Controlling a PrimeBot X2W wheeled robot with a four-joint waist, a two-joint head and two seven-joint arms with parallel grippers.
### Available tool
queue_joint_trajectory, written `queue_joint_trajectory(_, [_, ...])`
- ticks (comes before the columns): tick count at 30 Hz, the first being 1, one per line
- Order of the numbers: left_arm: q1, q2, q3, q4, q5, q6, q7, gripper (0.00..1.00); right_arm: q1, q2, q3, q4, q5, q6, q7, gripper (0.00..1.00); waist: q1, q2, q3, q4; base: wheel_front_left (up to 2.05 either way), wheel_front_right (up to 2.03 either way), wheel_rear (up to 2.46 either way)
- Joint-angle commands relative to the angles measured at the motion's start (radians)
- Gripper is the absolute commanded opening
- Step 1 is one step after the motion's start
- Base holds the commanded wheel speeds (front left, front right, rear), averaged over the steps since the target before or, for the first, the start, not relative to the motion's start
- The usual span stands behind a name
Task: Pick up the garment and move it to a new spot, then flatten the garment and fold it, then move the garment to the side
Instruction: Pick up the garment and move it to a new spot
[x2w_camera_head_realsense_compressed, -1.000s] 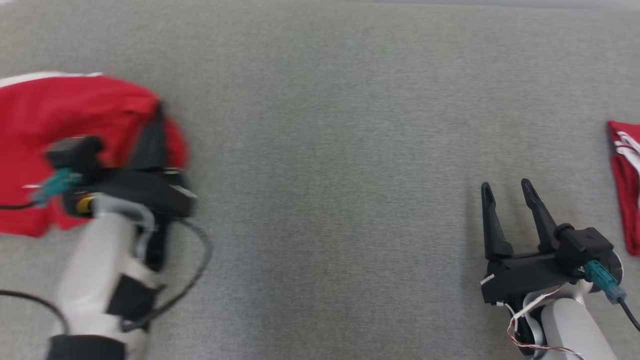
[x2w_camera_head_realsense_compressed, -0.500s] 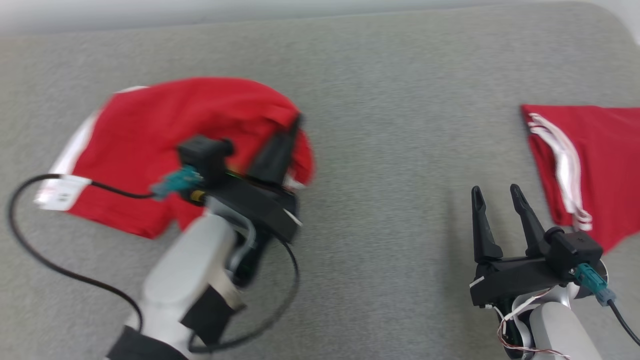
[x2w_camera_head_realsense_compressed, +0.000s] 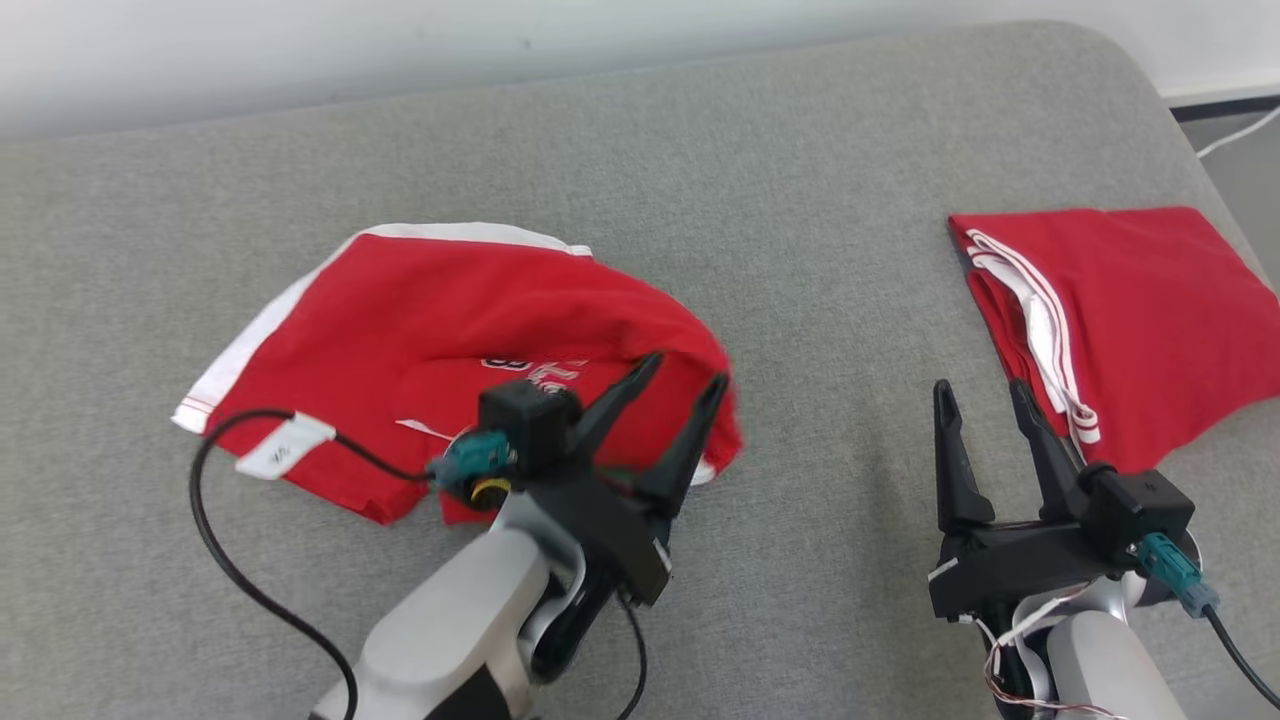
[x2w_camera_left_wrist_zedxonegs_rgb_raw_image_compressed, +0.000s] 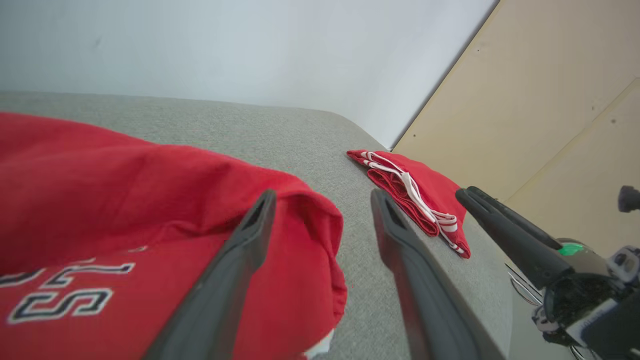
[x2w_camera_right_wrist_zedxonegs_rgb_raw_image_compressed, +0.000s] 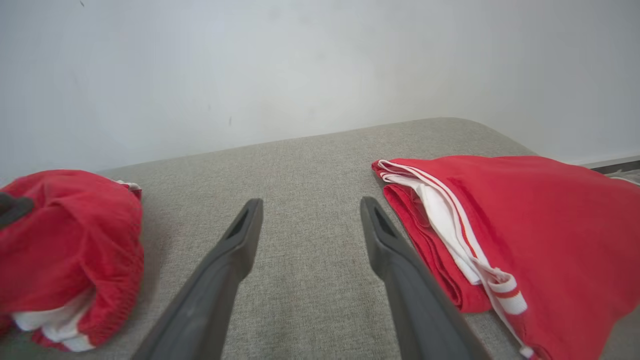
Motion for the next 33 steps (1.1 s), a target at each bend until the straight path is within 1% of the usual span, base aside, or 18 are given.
queue_joint_trajectory(1, [0.032, 0.003, 0.014, 0.018, 0.028, 0.004, -0.004, 1.0, 0.02, 0.001, -0.003, 0.001, 0.005, -0.001, -0.004, 1.0, 0.0001, 0.0, -0.02, 0.019, 0.0, 0.0, 0.0])
queue_joint_trajectory(4, [0.079, 0.002, 0.047, 0.04, 0.064, 0.005, -0.004, 1.0, 0.028, 0.002, -0.007, 0.001, 0.005, -0.001, -0.004, 1.0, 0.0001, 0.0, -0.046, 0.041, 0.0, 0.0, 0.0])
queue_joint_trajectory(5, [0.12, 0.003, 0.089, 0.047, 0.086, 0.008, -0.004, 1.0, 0.04, 0.004, -0.01, 0.002, 0.002, -0.001, -0.004, 1.0, 0.0001, 0.0, -0.065, 0.059, 0.0, 0.0, 0.0])
queue_joint_trajectory(9, [0.202, 0.002, 0.187, 0.034, 0.154, 0.018, -0.004, 1.0, 0.052, 0.003, -0.013, 0.005, -0.001, -0.001, -0.004, 1.0, 0.0001, 0.0, -0.104, 0.094, 0.0, 0.0, 0.0])
queue_joint_trajectory(16, [0.348, 0.002, 0.369, -0.024, 0.274, 0.039, -0.004, 1.0, 0.08, 0.002, -0.01, 0.02, 0.001, -0.001, -0.004, 1.0, 0.0001, 0.0, -0.16, 0.137, 0.0, 0.0, 0.0])
queue_joint_trajectory(19, [0.395, 0.002, 0.437, -0.045, 0.306, 0.045, -0.004, 1.0, 0.084, 0.001, -0.006, 0.023, 0.002, -0.001, -0.004, 1.0, 0.0001, 0.0, -0.175, 0.139, 0.0, 0.0, 0.0])
queue_joint_trajectory(21, [0.423, 0.002, 0.469, -0.049, 0.321, 0.038, -0.004, 1.0, 0.088, 0.001, -0.001, 0.023, 0.004, -0.001, -0.004, 1.0, 0.0001, 0.0, -0.183, 0.136, 0.0, 0.0, 0.0])
queue_joint_trajectory(27, [0.453, 0.002, 0.508, -0.052, 0.338, 0.021, -0.004, 1.0, 0.096, -0.004, 0.005, 0.026, 0.009, -0.001, -0.004, 1.0, 0.0001, 0.0, -0.189, 0.118, 0.0, 0.0, 0.0])
queue_joint_trajectory(33, [0.471, 0.002, 0.566, -0.036, 0.346, 0.033, -0.004, 1.0, 0.095, -0.012, 0.007, 0.026, 0.011, -0.001, -0.004, 1.0, 0.0001, 0.0, -0.185, 0.079, 0.0, 0.0, 0.0])
